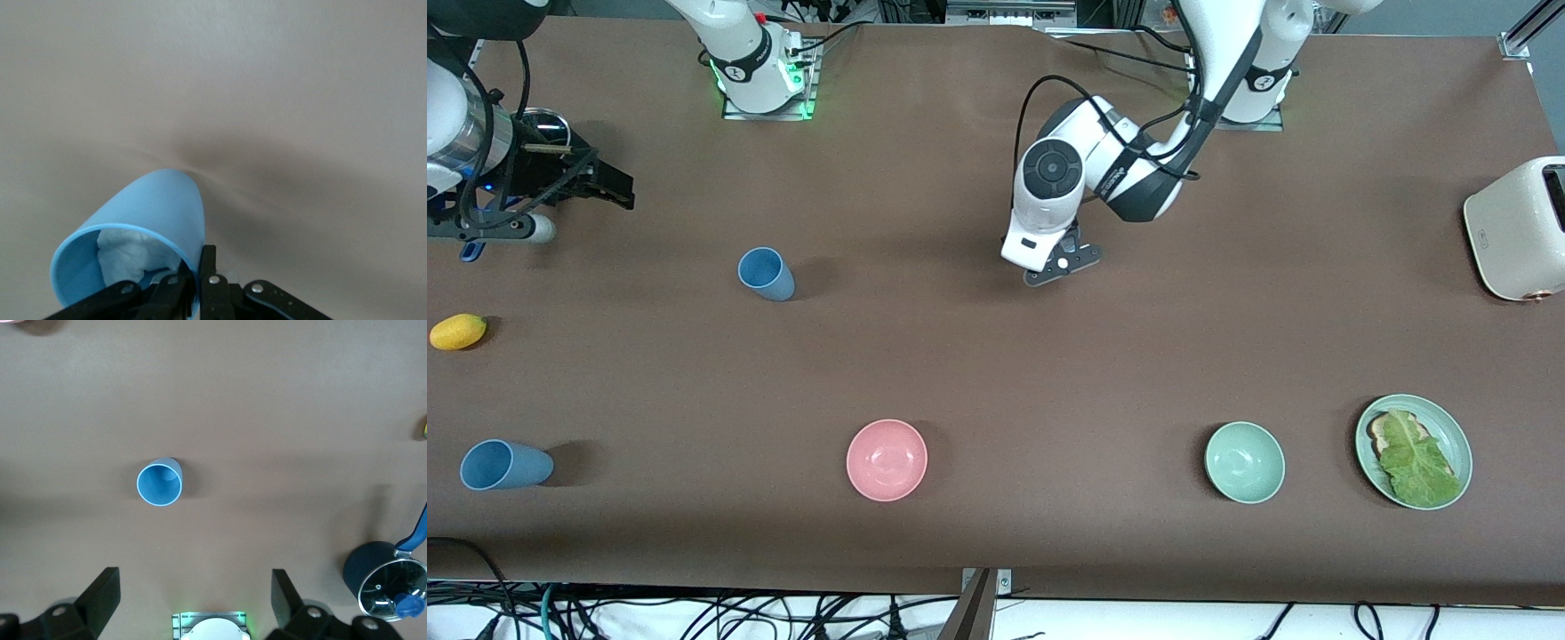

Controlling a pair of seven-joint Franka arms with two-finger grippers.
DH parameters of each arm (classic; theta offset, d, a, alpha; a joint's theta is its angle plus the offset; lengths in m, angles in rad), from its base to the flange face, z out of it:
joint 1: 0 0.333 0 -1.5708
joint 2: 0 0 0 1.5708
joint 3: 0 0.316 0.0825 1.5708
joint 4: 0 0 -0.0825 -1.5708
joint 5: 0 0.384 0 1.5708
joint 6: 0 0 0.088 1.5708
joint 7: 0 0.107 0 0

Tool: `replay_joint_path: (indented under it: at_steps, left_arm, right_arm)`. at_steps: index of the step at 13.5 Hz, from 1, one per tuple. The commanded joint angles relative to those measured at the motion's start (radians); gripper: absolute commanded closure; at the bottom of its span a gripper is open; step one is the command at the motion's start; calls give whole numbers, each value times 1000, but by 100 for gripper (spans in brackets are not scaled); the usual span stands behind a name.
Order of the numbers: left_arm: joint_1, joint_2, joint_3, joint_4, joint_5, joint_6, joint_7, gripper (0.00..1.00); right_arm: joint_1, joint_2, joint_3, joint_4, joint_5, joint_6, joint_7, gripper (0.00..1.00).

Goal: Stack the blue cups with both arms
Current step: 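Lift the tissue cup and carry it toward the table middle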

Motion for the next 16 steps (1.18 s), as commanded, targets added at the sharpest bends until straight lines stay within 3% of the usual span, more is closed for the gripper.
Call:
replay_joint_path:
  at_steps: [1,6,10,11,12,13,14,15,16]
  left_arm:
    - [-26,30,17,36,-59,24,-8,100]
    - [-47,119,17,154,-74,28,-16,100]
    - [-46,138,18,175,-71,26,-22,100]
    - [-43,139,18,175,-63,25,-17,91]
    - [-41,139,18,175,-62,25,-17,70]
    - [-42,139,18,175,-60,25,-19,43]
    - [-43,138,18,175,-60,21,-20,26]
    - [-41,136,20,175,-60,18,-20,21]
    - [-41,138,20,177,-57,18,-22,3]
  right_arm:
    - [-1,-7,-4,4,4,-14,7,0]
    - [-13,-4,-12,7,14,-14,5,0]
    - [-6,14,-26,12,8,-14,10,0]
    - [-6,22,-24,12,9,-14,10,0]
    - [-6,25,-24,14,7,-11,13,0]
    - [-6,25,-24,14,9,-12,4,0]
    - [-6,25,-24,14,12,-11,5,0]
    - [-6,25,-24,14,8,-9,4,0]
    - [-6,25,-24,12,14,-5,-1,0]
